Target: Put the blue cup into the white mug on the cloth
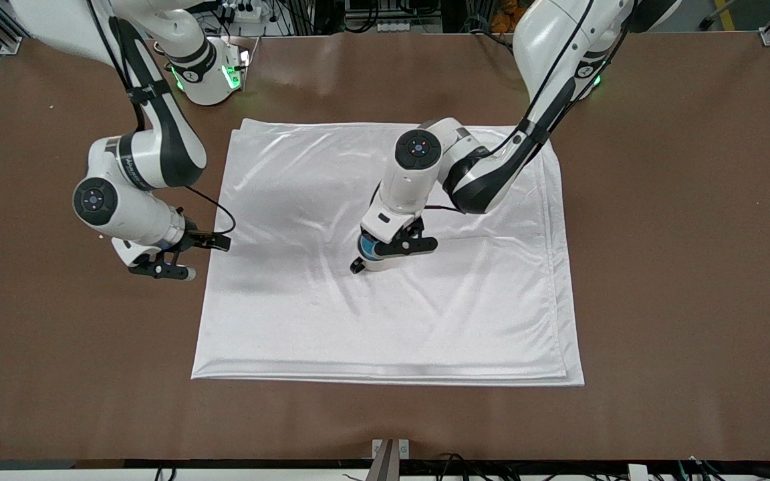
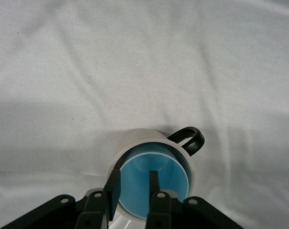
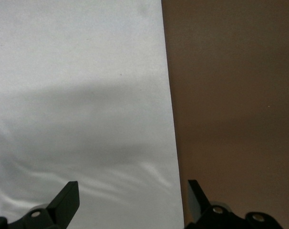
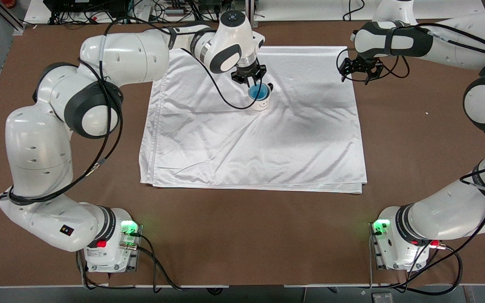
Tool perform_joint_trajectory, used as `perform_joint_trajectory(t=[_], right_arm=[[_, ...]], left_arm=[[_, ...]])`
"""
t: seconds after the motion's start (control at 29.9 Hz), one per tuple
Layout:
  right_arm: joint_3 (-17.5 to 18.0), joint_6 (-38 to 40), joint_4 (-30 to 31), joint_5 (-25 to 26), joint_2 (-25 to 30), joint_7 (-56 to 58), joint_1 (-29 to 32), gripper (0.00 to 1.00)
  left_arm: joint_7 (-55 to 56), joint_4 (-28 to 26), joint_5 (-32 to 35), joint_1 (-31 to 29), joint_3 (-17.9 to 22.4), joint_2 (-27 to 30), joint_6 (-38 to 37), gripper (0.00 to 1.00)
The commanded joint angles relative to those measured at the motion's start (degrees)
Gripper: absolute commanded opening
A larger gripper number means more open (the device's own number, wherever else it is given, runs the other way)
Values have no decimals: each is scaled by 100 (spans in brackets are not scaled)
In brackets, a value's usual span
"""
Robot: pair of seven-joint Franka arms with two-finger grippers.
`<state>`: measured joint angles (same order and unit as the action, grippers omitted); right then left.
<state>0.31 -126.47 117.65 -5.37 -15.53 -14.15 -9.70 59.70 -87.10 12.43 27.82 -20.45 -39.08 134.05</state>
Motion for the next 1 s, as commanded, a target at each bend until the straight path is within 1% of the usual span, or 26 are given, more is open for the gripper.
perform_joint_trajectory(t=[0.0,0.23,0.33,0.53,0.7,0.8,0.97], right_arm=[[65,-89,662,71,674,413,328,100],[65,130,856,71,1078,589,425,100],[65,324,838,80,1254,589,477,100],[65,561,838,97,1482,589,530,100],[65,728,821,97,1702,581,548,100],[65,930,786,97,1948,581,539,100],[74,1299,759,97,2422,528,539,100]], left_arm=[[191,61,190,83,85,58,42,100],[191,35,198,-5,85,453,-116,100],[191,44,198,-31,112,673,-440,100],[139,44,216,-58,384,1226,-1056,100],[-10,44,216,-286,481,1789,-1741,100],[-344,44,207,-532,463,2079,-2206,100],[-1485,-26,102,-1076,428,2510,-2910,100]])
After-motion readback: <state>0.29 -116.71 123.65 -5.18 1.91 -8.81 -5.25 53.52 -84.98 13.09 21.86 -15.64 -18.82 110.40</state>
